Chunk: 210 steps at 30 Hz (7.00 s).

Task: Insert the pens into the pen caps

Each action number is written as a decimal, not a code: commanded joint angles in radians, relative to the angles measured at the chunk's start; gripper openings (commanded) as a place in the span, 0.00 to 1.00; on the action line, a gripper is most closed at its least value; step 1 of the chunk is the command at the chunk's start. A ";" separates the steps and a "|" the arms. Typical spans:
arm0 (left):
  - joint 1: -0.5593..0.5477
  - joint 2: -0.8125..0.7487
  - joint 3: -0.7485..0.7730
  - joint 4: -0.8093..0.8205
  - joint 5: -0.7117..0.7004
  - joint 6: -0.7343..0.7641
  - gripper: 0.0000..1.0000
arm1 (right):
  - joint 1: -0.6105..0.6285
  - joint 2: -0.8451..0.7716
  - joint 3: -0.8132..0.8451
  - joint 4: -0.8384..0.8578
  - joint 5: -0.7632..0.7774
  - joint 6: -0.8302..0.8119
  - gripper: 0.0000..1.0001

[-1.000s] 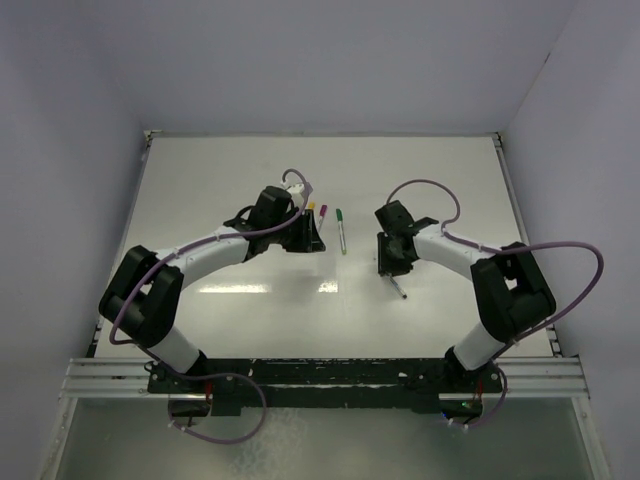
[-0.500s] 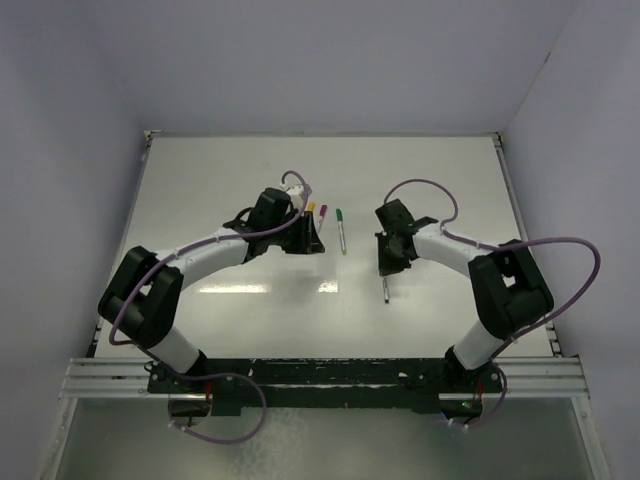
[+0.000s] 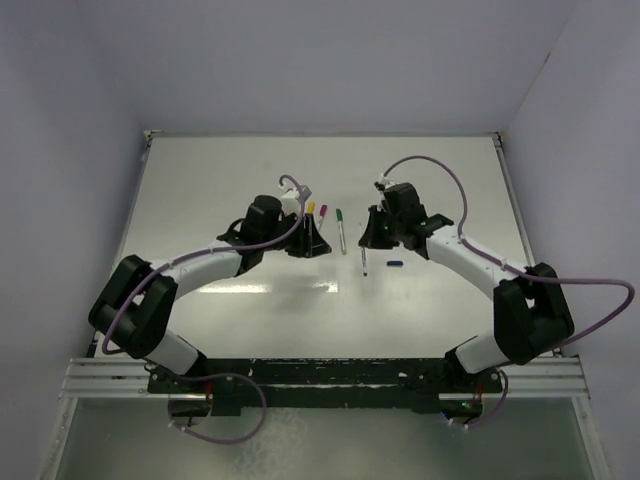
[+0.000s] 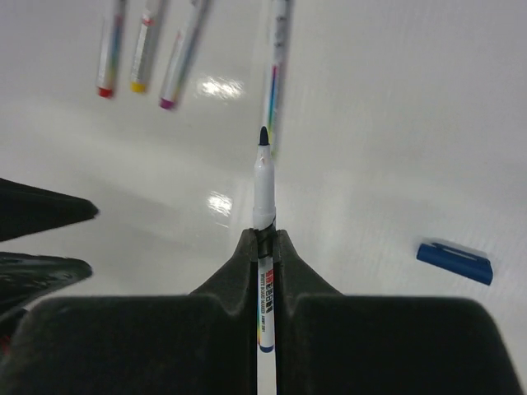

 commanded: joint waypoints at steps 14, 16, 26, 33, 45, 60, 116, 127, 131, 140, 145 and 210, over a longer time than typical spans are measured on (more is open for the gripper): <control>-0.064 0.040 0.008 0.470 0.177 -0.120 0.46 | 0.000 -0.177 -0.019 0.375 -0.132 0.126 0.00; -0.072 0.051 0.017 0.465 0.169 -0.116 0.46 | 0.000 -0.186 -0.022 0.386 -0.135 0.132 0.00; -0.082 0.065 0.031 0.471 0.132 -0.118 0.47 | 0.000 -0.207 -0.034 0.408 -0.162 0.152 0.00; -0.082 0.069 0.039 0.477 0.118 -0.119 0.46 | 0.000 -0.217 -0.049 0.404 -0.173 0.154 0.00; -0.082 0.094 0.035 0.537 0.100 -0.155 0.09 | 0.001 -0.220 -0.059 0.408 -0.207 0.163 0.00; -0.082 0.081 0.033 0.399 0.030 -0.122 0.00 | 0.001 -0.296 -0.046 0.308 -0.130 0.089 0.40; -0.088 -0.001 -0.026 0.035 -0.024 0.178 0.00 | -0.095 -0.064 -0.107 -0.160 0.311 0.669 0.54; -0.087 0.006 -0.019 0.032 -0.013 0.180 0.00 | -0.102 0.003 -0.124 -0.120 0.319 0.676 0.54; -0.087 0.008 -0.018 0.028 -0.011 0.180 0.00 | -0.106 0.028 -0.120 -0.115 0.333 0.684 0.54; -0.088 0.018 -0.018 0.027 -0.005 0.178 0.00 | -0.115 0.062 -0.120 -0.105 0.362 0.687 0.54; -0.087 0.027 -0.011 0.028 0.002 0.178 0.00 | -0.117 0.090 -0.109 -0.117 0.365 0.674 0.54; -0.086 0.024 0.088 0.009 0.008 0.187 0.00 | -0.114 -0.063 0.042 0.151 0.164 0.063 0.00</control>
